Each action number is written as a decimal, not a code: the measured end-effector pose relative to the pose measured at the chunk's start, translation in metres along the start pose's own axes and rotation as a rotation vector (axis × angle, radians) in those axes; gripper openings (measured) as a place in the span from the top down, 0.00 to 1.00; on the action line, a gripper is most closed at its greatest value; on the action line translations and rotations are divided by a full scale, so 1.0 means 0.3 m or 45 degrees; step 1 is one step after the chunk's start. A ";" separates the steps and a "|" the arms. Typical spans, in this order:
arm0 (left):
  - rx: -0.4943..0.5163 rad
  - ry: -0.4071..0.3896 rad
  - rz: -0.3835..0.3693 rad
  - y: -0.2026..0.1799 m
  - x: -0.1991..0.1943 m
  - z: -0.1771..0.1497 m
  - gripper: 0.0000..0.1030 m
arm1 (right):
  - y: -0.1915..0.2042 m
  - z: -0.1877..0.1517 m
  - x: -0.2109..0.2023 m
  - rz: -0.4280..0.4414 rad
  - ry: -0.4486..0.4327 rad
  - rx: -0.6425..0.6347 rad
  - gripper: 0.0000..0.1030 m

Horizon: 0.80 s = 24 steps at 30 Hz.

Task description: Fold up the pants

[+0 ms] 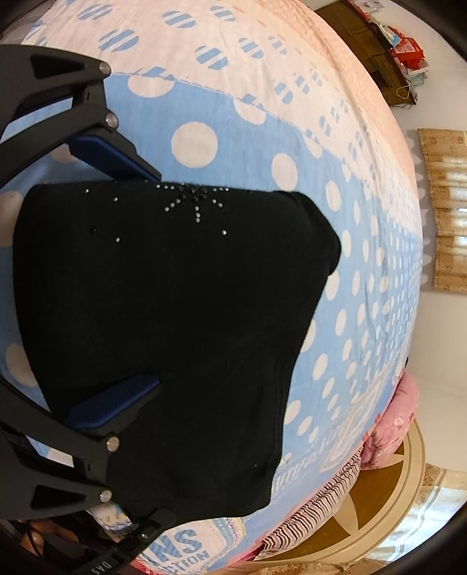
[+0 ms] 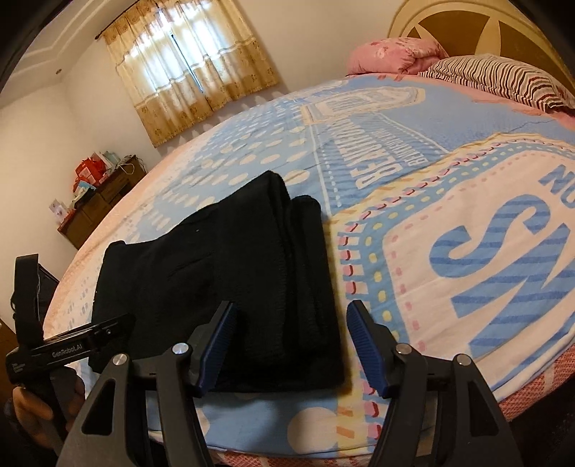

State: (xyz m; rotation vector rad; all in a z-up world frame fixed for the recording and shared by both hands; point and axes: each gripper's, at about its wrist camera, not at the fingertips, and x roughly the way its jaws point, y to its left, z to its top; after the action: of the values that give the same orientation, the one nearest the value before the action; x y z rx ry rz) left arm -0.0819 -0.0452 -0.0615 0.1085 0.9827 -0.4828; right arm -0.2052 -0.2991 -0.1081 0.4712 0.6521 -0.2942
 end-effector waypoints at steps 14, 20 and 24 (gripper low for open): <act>0.023 0.029 -0.044 0.015 -0.004 -0.004 0.00 | 0.072 0.055 -0.150 -0.033 -0.179 -0.120 0.40; 0.049 0.006 -0.083 0.039 -0.045 -0.075 0.00 | 0.360 0.161 -0.039 0.339 -0.022 -0.407 0.77; 0.026 -0.062 -0.092 0.051 -0.078 -0.128 0.01 | 0.617 0.154 0.156 0.482 0.162 -0.697 0.81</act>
State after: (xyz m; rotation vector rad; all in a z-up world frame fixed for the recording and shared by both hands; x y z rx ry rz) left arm -0.1154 -0.0119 -0.0657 0.0797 0.9368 -0.5595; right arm -0.0714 -0.1697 -0.0455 0.0797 0.7192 0.2737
